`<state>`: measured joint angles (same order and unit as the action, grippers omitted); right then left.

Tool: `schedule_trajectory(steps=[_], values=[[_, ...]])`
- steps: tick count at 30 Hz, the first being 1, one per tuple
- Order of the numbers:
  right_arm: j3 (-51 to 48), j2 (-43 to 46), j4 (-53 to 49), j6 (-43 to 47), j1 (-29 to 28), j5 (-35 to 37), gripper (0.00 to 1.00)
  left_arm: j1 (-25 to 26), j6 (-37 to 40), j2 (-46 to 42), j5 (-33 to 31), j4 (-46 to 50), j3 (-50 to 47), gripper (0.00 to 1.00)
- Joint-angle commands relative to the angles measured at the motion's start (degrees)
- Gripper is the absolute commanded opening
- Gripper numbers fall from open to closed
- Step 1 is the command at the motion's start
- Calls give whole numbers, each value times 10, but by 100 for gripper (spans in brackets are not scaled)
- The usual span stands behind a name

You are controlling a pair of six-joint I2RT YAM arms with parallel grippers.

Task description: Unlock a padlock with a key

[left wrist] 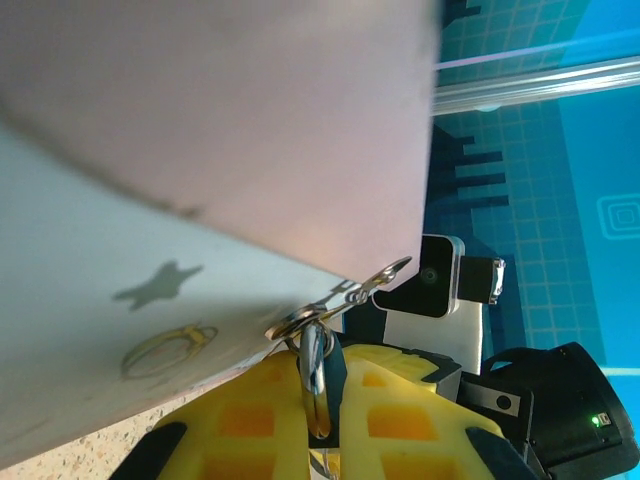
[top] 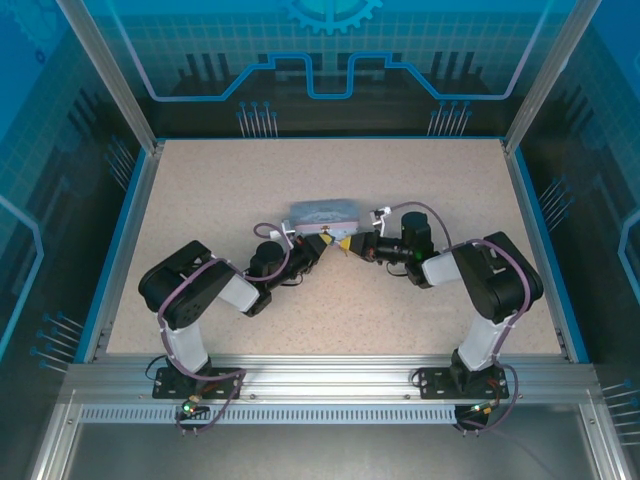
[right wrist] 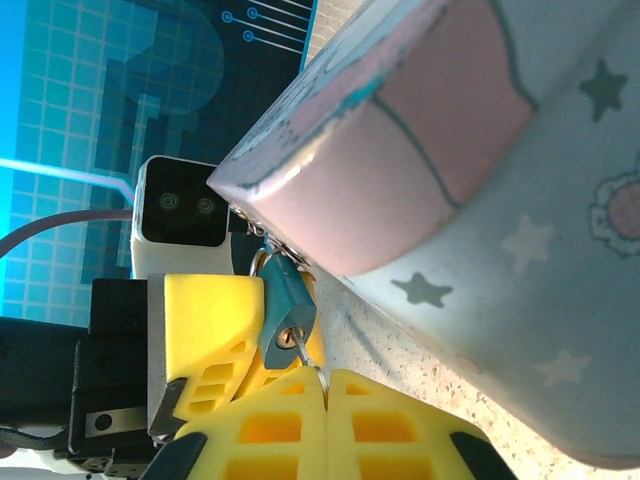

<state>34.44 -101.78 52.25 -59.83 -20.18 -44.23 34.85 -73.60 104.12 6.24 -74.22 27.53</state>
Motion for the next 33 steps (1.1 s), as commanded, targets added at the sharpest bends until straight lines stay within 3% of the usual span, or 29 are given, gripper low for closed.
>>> schedule_trajectory(steps=[1,12,33], values=[[2,22,35,-14,-10,-17,0,29,-1,-9,128,-34,24,0],[3,-57,159,-125,0,-34,0,28,29,-42,137,19,27,0],[-13,-68,204,-140,2,-46,0,28,43,-51,146,60,40,0]])
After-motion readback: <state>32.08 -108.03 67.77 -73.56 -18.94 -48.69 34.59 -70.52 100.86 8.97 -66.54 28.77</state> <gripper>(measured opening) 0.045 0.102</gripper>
